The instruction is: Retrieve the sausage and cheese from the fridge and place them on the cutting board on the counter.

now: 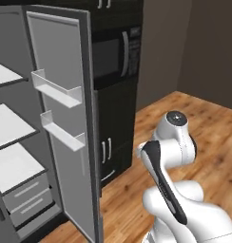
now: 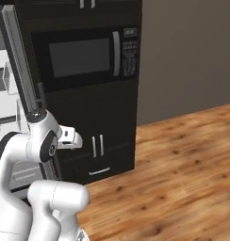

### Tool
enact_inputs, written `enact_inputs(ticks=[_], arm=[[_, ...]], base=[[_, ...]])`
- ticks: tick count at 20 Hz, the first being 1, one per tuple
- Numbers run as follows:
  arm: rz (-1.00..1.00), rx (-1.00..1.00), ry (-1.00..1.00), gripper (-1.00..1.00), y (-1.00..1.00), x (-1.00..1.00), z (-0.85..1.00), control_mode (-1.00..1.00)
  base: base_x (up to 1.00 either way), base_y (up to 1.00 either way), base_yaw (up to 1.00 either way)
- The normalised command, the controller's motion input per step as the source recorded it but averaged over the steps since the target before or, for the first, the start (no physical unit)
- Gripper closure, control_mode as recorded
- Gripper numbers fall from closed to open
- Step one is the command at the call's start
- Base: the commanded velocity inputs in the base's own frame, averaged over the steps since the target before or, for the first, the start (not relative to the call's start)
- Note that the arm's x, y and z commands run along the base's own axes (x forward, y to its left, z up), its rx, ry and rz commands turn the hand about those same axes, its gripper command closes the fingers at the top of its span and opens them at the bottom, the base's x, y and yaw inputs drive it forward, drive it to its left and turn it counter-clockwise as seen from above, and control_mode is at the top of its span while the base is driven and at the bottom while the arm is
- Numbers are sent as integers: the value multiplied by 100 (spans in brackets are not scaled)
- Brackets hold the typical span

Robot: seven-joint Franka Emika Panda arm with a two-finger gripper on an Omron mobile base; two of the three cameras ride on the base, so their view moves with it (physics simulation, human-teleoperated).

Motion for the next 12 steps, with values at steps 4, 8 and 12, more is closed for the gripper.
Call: enact_inputs(ticks=[4, 8, 12], arm=[[0, 0, 0, -100, 0, 0, 0, 100], [0, 0, 0, -100, 0, 0, 0, 100], [0, 0, 0, -100, 0, 0, 0, 100]], base=[[1, -32, 0], [-11, -13, 22], [-8, -15, 41]])
